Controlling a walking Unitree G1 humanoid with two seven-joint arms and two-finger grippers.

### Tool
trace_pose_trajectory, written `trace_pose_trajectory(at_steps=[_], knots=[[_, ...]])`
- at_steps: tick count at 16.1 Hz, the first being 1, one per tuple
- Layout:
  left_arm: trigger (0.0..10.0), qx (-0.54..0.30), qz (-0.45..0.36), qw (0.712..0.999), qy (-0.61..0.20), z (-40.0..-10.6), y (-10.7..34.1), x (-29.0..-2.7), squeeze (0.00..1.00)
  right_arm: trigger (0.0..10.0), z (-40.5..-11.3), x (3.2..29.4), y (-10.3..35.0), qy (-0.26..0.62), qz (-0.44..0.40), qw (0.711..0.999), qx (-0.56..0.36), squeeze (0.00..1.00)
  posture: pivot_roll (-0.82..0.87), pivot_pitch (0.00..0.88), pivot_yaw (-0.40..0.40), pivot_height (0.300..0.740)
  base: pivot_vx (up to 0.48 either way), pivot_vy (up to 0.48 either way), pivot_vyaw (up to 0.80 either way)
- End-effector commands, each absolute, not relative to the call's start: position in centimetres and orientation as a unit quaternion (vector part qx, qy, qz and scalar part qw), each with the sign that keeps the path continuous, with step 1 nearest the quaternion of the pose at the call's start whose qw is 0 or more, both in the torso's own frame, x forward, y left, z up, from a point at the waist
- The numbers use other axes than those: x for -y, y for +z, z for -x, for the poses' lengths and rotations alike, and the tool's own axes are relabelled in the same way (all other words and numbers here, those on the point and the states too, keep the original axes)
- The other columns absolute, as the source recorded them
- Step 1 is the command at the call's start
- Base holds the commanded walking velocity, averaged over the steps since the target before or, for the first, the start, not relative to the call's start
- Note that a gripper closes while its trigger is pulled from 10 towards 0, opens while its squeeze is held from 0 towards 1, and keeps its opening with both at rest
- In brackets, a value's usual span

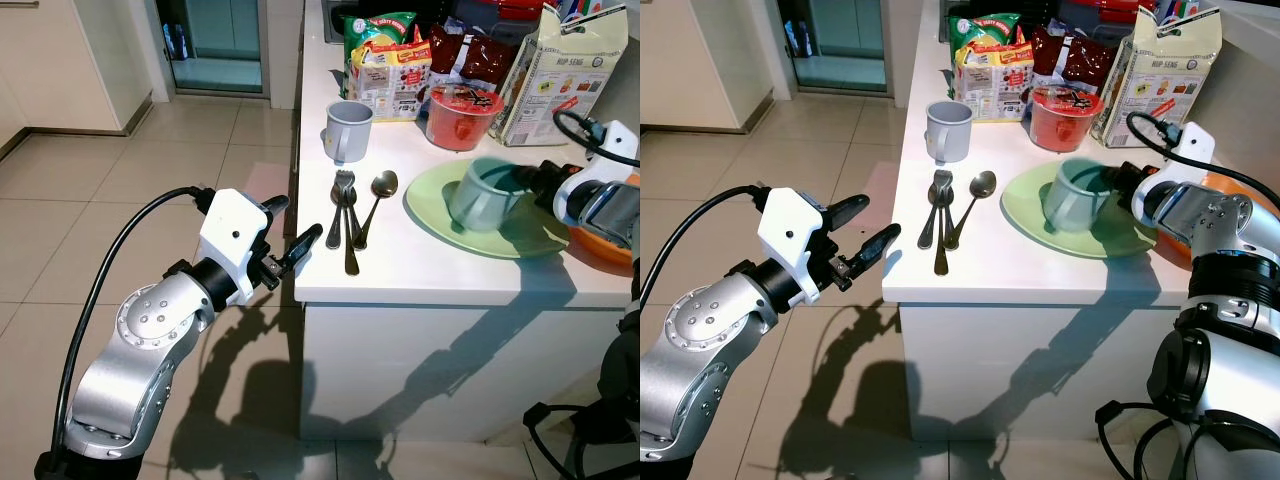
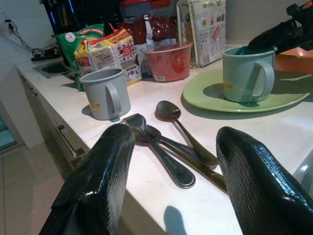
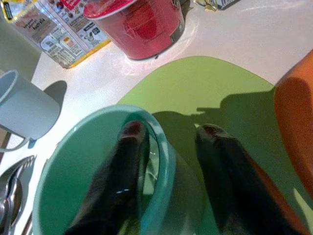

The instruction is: Setting the table

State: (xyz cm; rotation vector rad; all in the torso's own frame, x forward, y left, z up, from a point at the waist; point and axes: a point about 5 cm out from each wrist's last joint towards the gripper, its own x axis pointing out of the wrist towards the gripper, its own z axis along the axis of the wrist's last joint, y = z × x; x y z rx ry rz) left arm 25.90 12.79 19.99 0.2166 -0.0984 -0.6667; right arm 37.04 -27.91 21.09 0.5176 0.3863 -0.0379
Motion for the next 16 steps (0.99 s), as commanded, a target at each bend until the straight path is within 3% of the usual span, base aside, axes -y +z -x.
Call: trace_pose_trajectory(at_steps=[1, 4, 5, 8, 10, 14, 16], knots=[[10.0, 0.054, -0.112, 0.934, -0.334, -25.7, 20.4, -12.6, 0.0, 10.0, -37.4, 27.8, 22.5, -0.009, -0.264, 0.951, -0.161, 1.0, 0.03, 0.0, -0.049, 0.74, 0.0, 0.0, 0.0], [10.0, 0.058, -0.114, 0.936, -0.328, -25.8, 20.6, -12.8, 0.0, 10.0, -37.8, 27.4, 24.0, 0.012, -0.27, 0.955, -0.124, 1.0, 0.03, 0.0, -0.051, 0.74, 0.0, 0.0, 0.0], [10.0, 0.08, -0.106, 0.949, -0.285, -26.6, 21.5, -13.4, 0.0, 10.0, -37.8, 27.1, 26.2, 0.033, -0.242, 0.967, -0.068, 0.0, 0.03, 0.0, -0.053, 0.74, 0.0, 0.0, 0.0], [10.0, 0.077, -0.112, 0.971, -0.196, -27.9, 21.7, -14.7, 0.0, 10.0, -35.7, 24.9, 31.4, 0.089, -0.171, 0.978, 0.083, 0.0, 0.02, 0.0, -0.04, 0.74, 0.0, 0.0, 0.0], [10.0, 0.093, -0.108, 0.976, -0.167, -28.5, 22.0, -14.8, 0.0, 10.0, -34.0, 22.3, 32.4, 0.114, -0.093, 0.982, 0.119, 0.0, -0.01, 0.0, -0.025, 0.74, 0.0, 0.0, 0.0], [10.0, 0.104, -0.111, 0.982, -0.112, -29.6, 22.0, -14.4, 0.0, 10.0, -31.0, 15.6, 29.2, 0.195, 0.007, 0.975, 0.109, 0.0, -0.01, 0.0, -0.022, 0.74, 0.0, 0.0, 0.0], [10.0, 0.095, -0.123, 0.98, -0.128, -29.0, 21.2, -13.8, 0.0, 10.0, -30.2, 12.8, 25.2, 0.229, -0.06, 0.971, 0.03, 0.0, 0.02, 0.0, -0.046, 0.74, 0.0, 0.0, 0.0]])
